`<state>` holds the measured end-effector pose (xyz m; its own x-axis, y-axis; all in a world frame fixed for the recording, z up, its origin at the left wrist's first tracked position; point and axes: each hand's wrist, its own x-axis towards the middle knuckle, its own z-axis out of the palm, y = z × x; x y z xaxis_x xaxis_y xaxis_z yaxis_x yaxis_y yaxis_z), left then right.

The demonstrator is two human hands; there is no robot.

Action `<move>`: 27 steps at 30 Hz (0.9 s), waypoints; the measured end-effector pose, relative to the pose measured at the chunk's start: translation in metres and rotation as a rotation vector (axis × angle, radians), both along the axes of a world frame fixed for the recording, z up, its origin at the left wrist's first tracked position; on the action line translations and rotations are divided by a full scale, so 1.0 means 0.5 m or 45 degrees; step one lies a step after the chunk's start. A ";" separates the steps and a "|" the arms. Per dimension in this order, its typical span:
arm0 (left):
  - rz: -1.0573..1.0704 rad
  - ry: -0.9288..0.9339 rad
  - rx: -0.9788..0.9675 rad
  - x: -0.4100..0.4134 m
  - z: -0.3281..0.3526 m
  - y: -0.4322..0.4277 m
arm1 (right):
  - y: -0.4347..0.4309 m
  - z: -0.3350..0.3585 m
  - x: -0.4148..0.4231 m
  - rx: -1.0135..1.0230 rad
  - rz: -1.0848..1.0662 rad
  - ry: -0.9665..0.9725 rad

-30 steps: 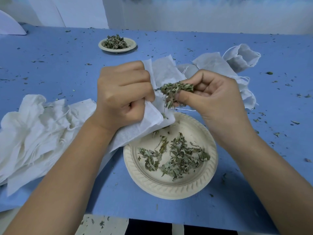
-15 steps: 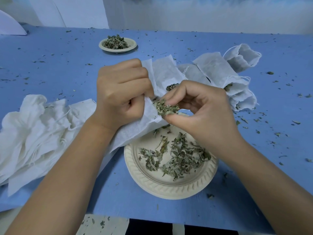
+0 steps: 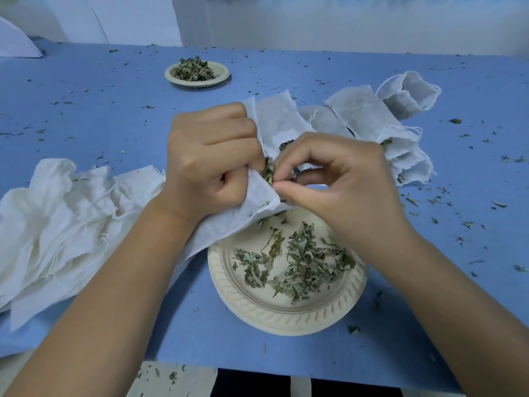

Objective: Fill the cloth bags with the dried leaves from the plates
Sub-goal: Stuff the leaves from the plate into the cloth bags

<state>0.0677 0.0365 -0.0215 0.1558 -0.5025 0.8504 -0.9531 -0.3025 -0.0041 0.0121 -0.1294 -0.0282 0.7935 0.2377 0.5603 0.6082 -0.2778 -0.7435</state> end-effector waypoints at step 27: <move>0.012 0.039 -0.011 0.000 0.005 0.005 | -0.094 0.046 0.011 -0.680 0.418 0.934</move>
<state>0.0675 0.0390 -0.0191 0.1863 -0.4936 0.8495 -0.9499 -0.3113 0.0274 0.0176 -0.1765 -0.0050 0.7517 0.5900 -0.2946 0.1505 -0.5884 -0.7945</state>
